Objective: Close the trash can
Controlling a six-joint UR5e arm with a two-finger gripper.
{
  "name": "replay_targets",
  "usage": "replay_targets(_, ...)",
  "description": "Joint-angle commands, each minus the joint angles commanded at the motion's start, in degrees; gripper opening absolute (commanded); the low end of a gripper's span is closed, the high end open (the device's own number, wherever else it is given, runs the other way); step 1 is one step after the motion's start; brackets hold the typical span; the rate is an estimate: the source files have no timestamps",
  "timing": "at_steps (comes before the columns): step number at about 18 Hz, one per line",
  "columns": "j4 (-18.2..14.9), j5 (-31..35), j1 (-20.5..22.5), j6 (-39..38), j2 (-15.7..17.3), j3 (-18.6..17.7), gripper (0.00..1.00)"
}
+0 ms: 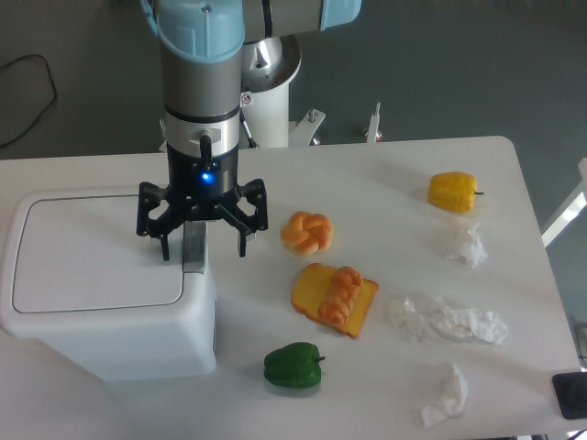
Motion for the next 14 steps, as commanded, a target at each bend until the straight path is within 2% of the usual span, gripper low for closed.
replay_targets(4, 0.1, -0.1, 2.3, 3.0, 0.4, 0.3, 1.0)
replay_targets(8, 0.0, 0.2, 6.4, 13.2, 0.5, 0.0, 1.0)
replay_targets(11, 0.1, 6.2, 10.3, 21.8, 0.3, -2.0, 1.0)
replay_targets(14, 0.2, 8.1, 14.6, 34.4, -2.2, -2.9, 1.0)
